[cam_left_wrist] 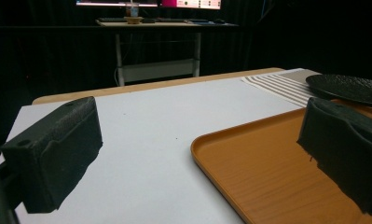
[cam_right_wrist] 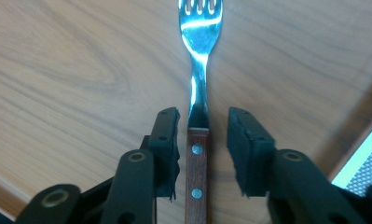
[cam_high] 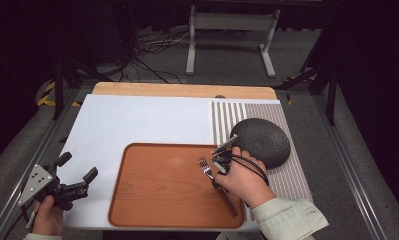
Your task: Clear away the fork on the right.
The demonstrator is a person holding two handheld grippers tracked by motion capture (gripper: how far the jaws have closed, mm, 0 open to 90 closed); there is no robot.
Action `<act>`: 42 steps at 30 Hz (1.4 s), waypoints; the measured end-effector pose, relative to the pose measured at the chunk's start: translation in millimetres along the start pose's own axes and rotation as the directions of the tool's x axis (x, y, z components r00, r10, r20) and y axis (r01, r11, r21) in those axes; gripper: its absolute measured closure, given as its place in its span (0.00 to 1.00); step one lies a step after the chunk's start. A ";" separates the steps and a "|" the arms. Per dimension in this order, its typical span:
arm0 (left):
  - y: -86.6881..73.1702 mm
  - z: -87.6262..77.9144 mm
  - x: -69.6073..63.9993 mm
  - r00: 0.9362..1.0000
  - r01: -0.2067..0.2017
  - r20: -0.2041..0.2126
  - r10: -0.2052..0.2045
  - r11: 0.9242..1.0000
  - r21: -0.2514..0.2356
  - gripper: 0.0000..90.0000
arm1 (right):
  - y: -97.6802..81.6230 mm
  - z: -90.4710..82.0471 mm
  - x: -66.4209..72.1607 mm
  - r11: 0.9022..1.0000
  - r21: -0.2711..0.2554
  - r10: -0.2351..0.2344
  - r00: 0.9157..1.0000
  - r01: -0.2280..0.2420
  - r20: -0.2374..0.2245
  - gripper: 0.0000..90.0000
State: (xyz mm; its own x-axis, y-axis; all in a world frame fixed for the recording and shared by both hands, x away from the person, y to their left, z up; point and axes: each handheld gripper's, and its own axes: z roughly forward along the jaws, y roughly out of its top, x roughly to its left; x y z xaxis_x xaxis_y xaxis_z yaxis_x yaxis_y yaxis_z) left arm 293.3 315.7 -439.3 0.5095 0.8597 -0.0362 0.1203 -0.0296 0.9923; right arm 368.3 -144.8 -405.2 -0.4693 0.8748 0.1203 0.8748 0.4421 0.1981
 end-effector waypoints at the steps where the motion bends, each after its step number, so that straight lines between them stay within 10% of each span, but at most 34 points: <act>1: 0.0 0.0 0.0 1.000 0.000 0.000 0.000 1.000 0.000 0.00 | -0.1 -0.7 0.1 1.000 -0.024 -0.011 1.000 0.011 0.007 0.60; 4: -0.1 0.1 0.1 1.000 -0.001 0.000 0.001 1.000 0.001 0.00 | 1.2 -1.7 -1.0 0.995 -0.076 -0.061 0.998 0.061 0.009 0.43; 6: -0.1 0.3 0.0 1.000 0.000 0.000 0.000 1.000 0.000 0.00 | 3.8 -3.3 -2.7 0.975 -0.160 -0.150 0.988 0.153 0.032 0.28; 14: -0.3 0.2 0.2 1.000 0.000 0.001 0.000 1.000 0.000 0.00 | 10.1 -8.5 -2.5 0.924 -0.268 -0.269 0.962 0.272 0.049 0.24; 22: -0.7 0.7 -0.8 1.000 0.005 0.003 -0.005 1.000 0.001 0.00 | 23.7 -4.6 0.3 0.824 -0.405 -0.430 0.903 0.396 0.008 0.28; 31: -0.5 0.6 -0.4 1.000 0.003 0.007 -0.003 1.000 0.000 0.00 | 34.9 -1.0 0.0 0.744 -0.448 -0.544 0.839 0.496 0.025 0.51; 36: -0.3 0.4 0.0 1.000 0.000 0.005 0.000 1.000 -0.001 0.00 | 39.0 4.1 0.3 0.695 -0.453 -0.610 0.792 0.558 0.039 0.85; 42: -0.3 0.4 0.1 1.000 -0.001 0.005 0.001 1.000 -0.001 0.00 | 42.5 12.2 1.7 0.677 -0.430 -0.645 0.763 0.597 0.043 1.00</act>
State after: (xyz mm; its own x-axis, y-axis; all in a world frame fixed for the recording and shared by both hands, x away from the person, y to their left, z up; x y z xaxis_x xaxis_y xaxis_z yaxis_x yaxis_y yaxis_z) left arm 293.7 315.6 -439.6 0.5138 0.8572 -0.0361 0.1195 -0.0299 0.9924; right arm 406.2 -122.2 -408.5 -0.9174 0.3904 -0.0774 0.2608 0.7366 0.6241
